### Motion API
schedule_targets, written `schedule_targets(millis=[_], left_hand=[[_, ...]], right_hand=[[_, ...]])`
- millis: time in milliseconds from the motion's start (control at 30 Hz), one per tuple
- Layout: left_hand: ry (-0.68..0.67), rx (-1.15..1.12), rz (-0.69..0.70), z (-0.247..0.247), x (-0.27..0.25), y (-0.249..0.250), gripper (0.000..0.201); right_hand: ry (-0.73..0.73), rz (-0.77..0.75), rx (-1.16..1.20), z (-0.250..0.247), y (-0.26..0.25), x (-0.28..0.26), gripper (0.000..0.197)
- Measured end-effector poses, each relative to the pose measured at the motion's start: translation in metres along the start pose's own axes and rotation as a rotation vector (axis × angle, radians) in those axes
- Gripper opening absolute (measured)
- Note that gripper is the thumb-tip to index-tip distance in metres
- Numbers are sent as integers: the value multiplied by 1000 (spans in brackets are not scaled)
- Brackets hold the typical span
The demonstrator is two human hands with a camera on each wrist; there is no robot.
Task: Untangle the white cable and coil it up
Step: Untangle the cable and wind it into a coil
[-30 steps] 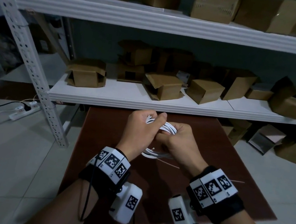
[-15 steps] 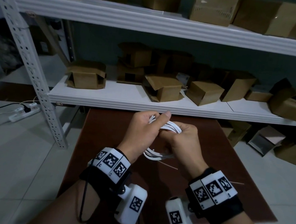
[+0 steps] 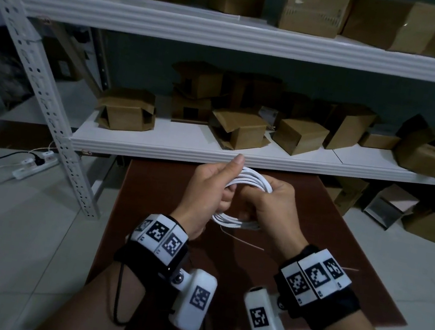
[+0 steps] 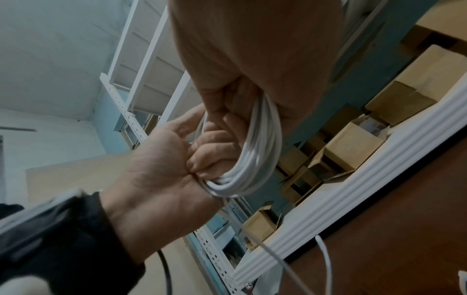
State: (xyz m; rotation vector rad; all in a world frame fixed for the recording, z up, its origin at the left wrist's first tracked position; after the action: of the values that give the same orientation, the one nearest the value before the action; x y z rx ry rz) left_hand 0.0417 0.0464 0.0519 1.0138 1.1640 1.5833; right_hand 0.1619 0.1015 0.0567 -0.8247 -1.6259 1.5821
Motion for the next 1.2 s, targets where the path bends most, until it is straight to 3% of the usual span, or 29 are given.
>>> schedule_targets(millis=[133, 233, 333, 400, 500, 667, 767, 867, 1000, 1100, 1200], left_hand=[[7, 110, 5, -2, 0, 2, 52], [16, 239, 14, -5, 4, -1, 54], [16, 513, 81, -5, 4, -6, 22], [7, 566, 91, -4, 1, -6, 8], [-15, 688, 121, -3, 0, -5, 15], [-94, 903, 121, 3, -3, -6, 8], [-123, 977, 101, 4, -5, -9, 9], [-131, 890, 108, 3, -5, -8, 15], [-90, 635, 121, 1, -4, -5, 23], [-51, 248, 73, 3, -1, -3, 23], [-57, 124, 116, 7, 1, 3, 26]], right_hand=[[-138, 4, -35, 3, 0, -1, 27], [-204, -49, -175, 2, 2, 1, 18], [-208, -88, -332, -1, 6, 1, 10], [-204, -88, -391, -1, 8, 2, 14], [-207, -88, -550, -3, 7, 6, 20], [-214, -135, -879, -5, 1, 6, 17], [-196, -154, -949, -1, 6, 6, 14], [-164, -188, -889, 0, 9, 5, 22], [-119, -239, -684, 5, 0, -1, 17], [-27, -196, -453, 2, 1, -1, 16], [27, -101, -175, -3, -5, -2, 13]])
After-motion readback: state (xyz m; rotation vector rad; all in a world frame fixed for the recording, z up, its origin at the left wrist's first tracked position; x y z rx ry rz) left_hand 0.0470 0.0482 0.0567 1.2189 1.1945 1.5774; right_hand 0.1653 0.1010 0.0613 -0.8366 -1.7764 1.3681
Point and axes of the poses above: each hand's wrist, its own x-axis towards the middle knuckle, its own z-axis out of the palm, y = z × x, the point moved 3 cm from there along x, towards the middle knuckle, and after that the axes turned 6 degrees about -y, right-handed, at the moved point
